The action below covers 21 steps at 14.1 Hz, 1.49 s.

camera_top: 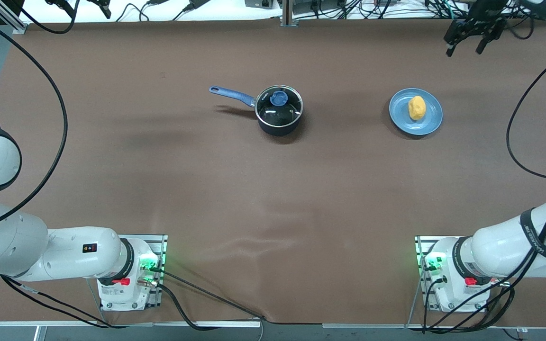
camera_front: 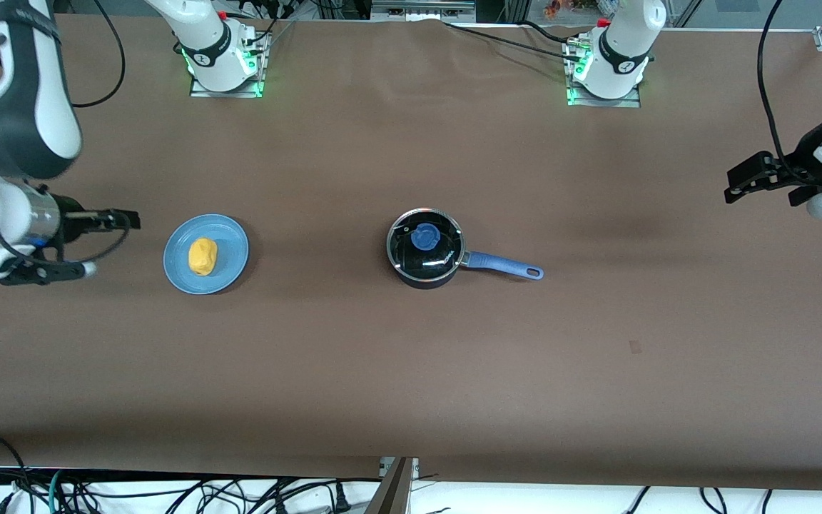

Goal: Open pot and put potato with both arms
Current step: 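Reach the right gripper to the potato while the left gripper reaches the lid, then grasp the potato with the right gripper while the left gripper grasps the knob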

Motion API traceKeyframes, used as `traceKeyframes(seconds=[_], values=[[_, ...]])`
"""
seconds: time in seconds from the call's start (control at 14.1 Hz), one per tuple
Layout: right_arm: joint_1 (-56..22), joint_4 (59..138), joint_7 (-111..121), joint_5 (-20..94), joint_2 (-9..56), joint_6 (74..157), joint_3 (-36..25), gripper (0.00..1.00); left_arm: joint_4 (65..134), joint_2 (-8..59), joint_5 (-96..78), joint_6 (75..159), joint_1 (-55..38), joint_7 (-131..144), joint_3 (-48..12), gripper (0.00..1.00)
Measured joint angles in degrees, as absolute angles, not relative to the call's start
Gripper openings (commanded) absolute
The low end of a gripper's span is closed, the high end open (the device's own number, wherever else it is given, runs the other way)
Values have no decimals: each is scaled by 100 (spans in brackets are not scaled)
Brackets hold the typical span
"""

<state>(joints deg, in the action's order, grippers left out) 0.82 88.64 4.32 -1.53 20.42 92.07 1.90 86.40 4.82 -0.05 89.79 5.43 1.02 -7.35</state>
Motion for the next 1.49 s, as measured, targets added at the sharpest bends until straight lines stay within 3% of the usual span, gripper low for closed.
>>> traceKeyframes(seconds=[0.28, 0.71, 1.21, 1.49], values=[[52, 9889, 184, -147, 2213, 10646, 199, 100, 8641, 520, -136, 8963, 523, 636, -1053, 100], [-194, 10858, -460, -146, 2206, 11960, 222, 100, 8648, 998, -150, 8992, 232, 1841, -1875, 100], [-221, 12048, -514, -146, 2232, 13816, 222, 100, 8657, 2292, -149, 10500, -1260, 3204, -1948, 100], [-237, 12261, -547, -146, 2303, 14044, 221, 100, 8651, 2958, -149, 11176, -1712, 3638, -1948, 100]])
